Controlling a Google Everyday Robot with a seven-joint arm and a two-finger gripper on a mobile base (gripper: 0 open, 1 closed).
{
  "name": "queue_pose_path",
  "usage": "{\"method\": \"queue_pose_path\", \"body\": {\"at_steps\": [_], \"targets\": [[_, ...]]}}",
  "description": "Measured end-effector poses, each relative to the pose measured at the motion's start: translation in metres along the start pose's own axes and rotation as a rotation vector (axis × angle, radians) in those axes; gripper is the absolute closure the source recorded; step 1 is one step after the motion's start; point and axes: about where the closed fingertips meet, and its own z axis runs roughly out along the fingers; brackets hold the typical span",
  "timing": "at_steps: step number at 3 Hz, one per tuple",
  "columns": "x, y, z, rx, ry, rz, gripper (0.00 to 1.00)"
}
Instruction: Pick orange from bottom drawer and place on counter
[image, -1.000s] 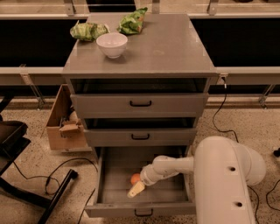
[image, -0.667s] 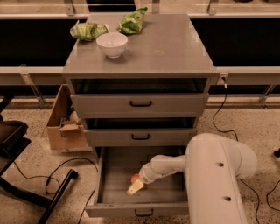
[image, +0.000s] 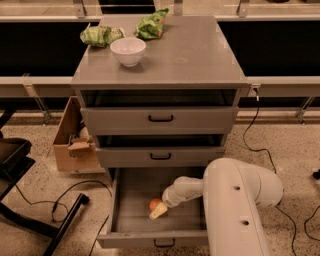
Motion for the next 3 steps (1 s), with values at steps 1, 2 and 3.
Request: {"method": "queue_pose_path", "body": {"at_steps": [1,2,3], "targets": [[0.009,-0.007,0.019,-0.016,-0.001,0.004,0.0],[0.017,-0.002,0.042,-0.06,0.002,-0.003,0.0],[0.019,0.001,0.055,-0.101,-0.005,-0.022,0.0]]}}
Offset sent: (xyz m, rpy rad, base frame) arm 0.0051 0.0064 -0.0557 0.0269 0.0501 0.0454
